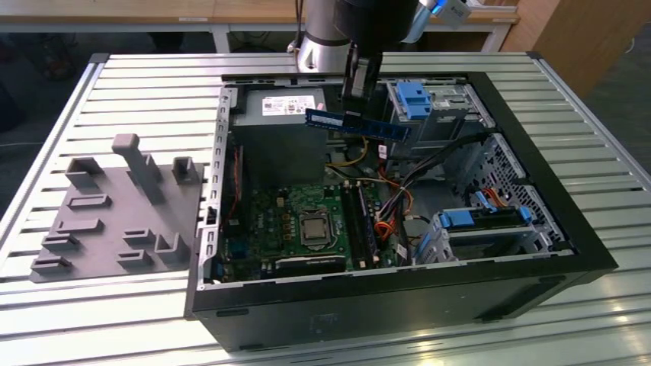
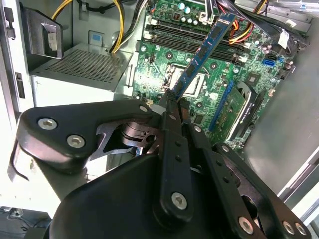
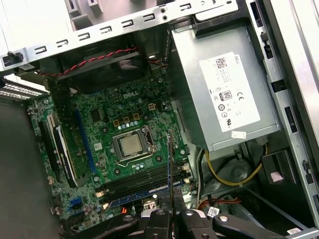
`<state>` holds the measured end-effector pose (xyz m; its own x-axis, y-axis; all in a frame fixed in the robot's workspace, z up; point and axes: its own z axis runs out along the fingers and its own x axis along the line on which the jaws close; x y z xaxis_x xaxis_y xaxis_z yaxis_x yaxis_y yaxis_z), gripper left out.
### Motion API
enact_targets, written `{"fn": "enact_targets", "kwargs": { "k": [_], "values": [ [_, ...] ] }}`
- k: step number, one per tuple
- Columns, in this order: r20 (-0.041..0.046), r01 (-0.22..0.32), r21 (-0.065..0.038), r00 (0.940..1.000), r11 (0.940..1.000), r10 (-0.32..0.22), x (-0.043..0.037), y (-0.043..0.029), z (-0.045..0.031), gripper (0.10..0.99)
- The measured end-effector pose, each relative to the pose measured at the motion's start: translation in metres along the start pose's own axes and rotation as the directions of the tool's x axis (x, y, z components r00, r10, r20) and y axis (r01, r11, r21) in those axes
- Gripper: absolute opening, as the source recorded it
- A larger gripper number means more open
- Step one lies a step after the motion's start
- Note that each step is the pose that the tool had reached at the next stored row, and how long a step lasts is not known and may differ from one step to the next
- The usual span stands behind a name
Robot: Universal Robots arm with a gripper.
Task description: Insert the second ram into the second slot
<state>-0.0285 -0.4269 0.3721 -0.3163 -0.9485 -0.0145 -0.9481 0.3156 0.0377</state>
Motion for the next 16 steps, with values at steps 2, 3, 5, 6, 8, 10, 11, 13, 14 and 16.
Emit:
{"fn": "enact_targets", "kwargs": {
  "k": [2, 3, 5, 6, 8, 10, 11, 13, 14, 16],
  "values": [
    [0.0000, -0.002, 0.000, 1.0000, 1.0000, 0.002, 0.0000, 0.0000, 0.0000, 0.133],
    [0.0001, -0.003, 0.000, 1.0000, 1.0000, 0.003, 0.0000, 0.0000, 0.0000, 0.133],
    [0.0002, -0.005, 0.000, 1.0000, 1.0000, 0.005, 0.0000, 0.0000, 0.0000, 0.133],
    [0.0002, -0.006, 0.000, 1.0000, 1.0000, 0.006, 0.0000, 0.0000, 0.0000, 0.133],
    [0.0003, -0.008, 0.000, 1.0000, 1.0000, 0.008, 0.0000, 0.0000, 0.0001, 0.133],
    [0.0004, -0.011, 0.000, 0.9999, 0.9999, 0.011, 0.0000, 0.0000, 0.0001, 0.133],
    [0.0004, -0.012, 0.000, 0.9999, 0.9999, 0.012, 0.0000, 0.0000, 0.0000, 0.133],
    [0.0005, -0.014, 0.000, 0.9999, 0.9999, 0.014, 0.0000, 0.0000, 0.0001, 0.133],
    [0.0006, -0.015, 0.000, 0.9999, 0.9999, 0.015, 0.0000, 0.0000, 0.0001, 0.133],
    [0.0006, -0.017, 0.000, 0.9998, 0.9998, 0.017, 0.0001, 0.0000, 0.0001, 0.133]
  ]
}}
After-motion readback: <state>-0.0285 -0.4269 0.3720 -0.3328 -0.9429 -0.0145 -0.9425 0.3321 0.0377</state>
